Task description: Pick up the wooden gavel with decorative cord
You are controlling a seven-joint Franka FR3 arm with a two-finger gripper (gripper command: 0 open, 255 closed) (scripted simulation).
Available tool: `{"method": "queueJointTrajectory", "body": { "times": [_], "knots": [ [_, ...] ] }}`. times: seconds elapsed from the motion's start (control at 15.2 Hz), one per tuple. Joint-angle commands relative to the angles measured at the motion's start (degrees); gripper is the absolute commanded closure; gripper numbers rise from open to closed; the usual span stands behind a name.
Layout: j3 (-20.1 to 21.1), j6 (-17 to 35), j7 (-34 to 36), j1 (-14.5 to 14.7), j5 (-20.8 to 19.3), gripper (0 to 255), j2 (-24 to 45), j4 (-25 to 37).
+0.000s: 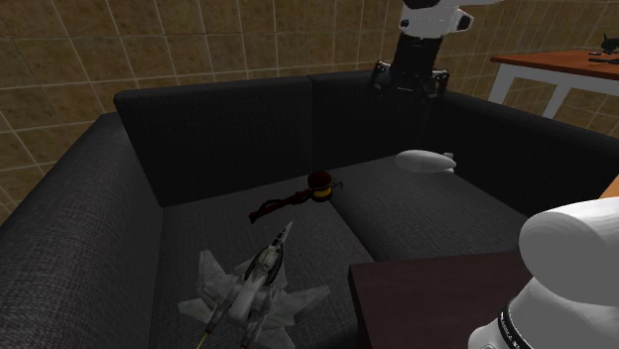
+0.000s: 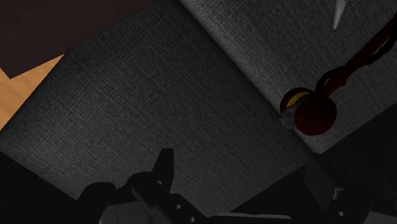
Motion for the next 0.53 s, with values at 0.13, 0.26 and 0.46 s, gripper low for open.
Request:
{"method": "queueJointTrajectory", "body": {
  "times": [0.13,0.26,0.46],
  "knots": [
    [7.39,5.91,10.28,-1.38,0.47,0,5.76,-0.33],
    [11.12,8.45,15.50,-2.60,-0.05,0,9.25,0.35],
    [16.87,12.04,24.00,-5.08,-2.22,0,15.36,2.15]
  ]
}}
